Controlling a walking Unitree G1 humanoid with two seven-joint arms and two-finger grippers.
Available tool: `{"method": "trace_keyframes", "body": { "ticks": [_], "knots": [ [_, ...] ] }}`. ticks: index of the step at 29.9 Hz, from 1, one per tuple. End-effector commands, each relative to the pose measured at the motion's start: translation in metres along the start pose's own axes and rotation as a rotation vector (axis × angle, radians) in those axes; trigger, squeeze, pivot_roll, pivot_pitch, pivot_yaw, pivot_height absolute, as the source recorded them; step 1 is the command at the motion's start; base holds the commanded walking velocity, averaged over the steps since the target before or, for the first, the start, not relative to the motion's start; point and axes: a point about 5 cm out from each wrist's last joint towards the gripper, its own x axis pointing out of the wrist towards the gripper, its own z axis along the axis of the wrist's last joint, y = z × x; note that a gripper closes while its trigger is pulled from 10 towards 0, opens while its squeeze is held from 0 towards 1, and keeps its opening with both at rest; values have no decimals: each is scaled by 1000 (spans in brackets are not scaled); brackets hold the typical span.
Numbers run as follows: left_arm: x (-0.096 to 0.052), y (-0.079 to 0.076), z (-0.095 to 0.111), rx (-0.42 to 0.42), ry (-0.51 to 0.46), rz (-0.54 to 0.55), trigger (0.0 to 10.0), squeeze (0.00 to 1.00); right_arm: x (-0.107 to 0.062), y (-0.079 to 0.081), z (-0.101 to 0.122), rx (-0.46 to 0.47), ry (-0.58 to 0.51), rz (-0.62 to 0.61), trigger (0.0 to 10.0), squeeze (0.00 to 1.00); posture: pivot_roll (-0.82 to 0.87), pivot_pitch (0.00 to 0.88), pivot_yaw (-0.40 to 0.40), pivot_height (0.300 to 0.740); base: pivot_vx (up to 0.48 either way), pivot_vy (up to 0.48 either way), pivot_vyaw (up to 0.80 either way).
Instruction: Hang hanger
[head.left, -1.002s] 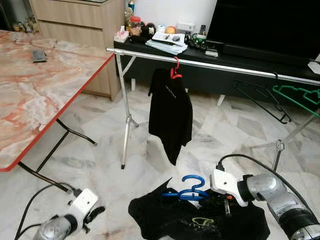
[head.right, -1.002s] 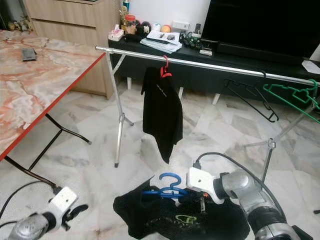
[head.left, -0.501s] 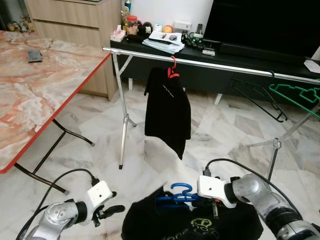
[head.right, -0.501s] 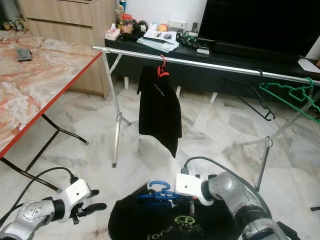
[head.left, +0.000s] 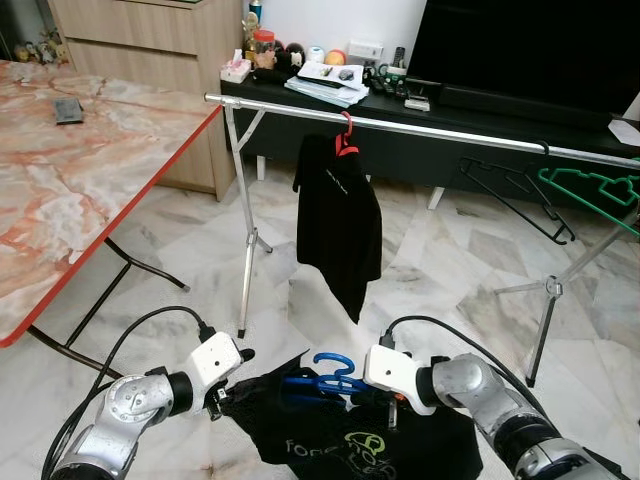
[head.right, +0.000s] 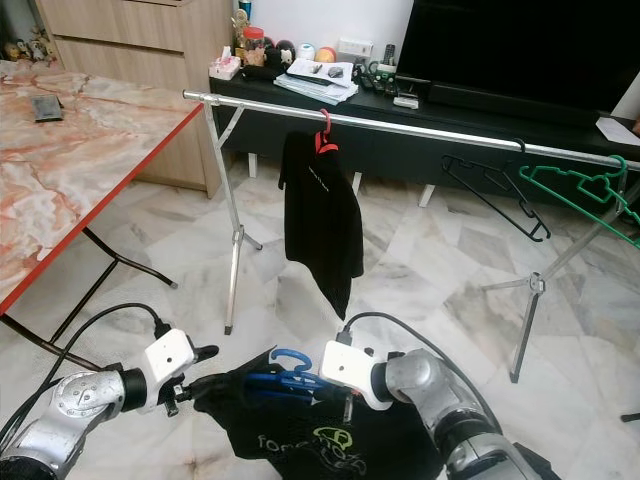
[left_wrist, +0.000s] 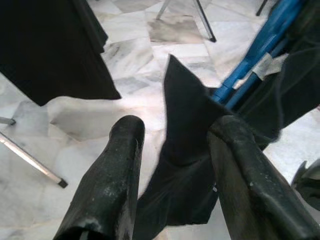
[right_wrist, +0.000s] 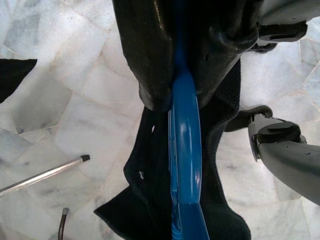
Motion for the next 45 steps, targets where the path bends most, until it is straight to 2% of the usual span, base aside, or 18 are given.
{"method": "trace_keyframes", "body": {
  "ticks": [1,6,8,13,16,19,22,24,29,34,41,42,45],
  "knots": [
    [3,-4,2,-6,0,-27,10000,0,-4,-9,7,-1,-27,-32,10000,0,158,67,-136,740,0,0,0],
    [5,-2,6,-65,51,-24,10000,0,0,-9,7,-43,21,-59,10000,0,160,75,-135,740,0,0,0],
    [7,3,6,-53,97,40,10000,0,3,-9,8,-26,21,-84,10000,0,167,79,-135,740,0,0,0],
    [13,-2,12,-123,71,38,10000,0,9,-6,9,-21,21,-98,10000,0,172,83,-134,740,0,0,0],
    [15,0,12,-157,93,88,10000,0,11,-6,10,-10,15,-119,10000,0,174,84,-134,740,0,0,0],
    [18,0,17,-199,63,105,10000,0,11,-6,10,5,8,-125,10000,0,176,87,-133,740,0,0,0],
    [19,-2,20,-204,57,94,10000,0,11,-7,11,7,6,-128,10000,0,178,88,-134,740,0,0,0],
    [22,-3,19,-196,107,101,10000,0,10,-8,12,2,1,-140,10000,0,177,87,-133,740,0,0,0],
    [25,-2,20,-204,144,137,10000,0,10,-10,13,-2,-2,-143,10000,0,179,86,-133,740,0,0,0],
    [27,-5,22,-197,150,117,10000,0,10,-11,15,-3,-4,-146,10000,0,182,86,-133,740,0,0,0],
    [31,-4,21,-212,211,174,10000,0,9,-16,24,-5,-41,-152,10000,0,184,86,-134,740,0,0,0],
    [31,1,20,-212,243,225,10000,0,9,-15,26,-10,-49,-137,10000,0,186,87,-134,740,0,0,0],
    [31,5,20,-222,260,268,10000,0,10,-15,27,-12,-52,-127,10000,0,184,86,-134,740,0,0,0]
  ]
}}
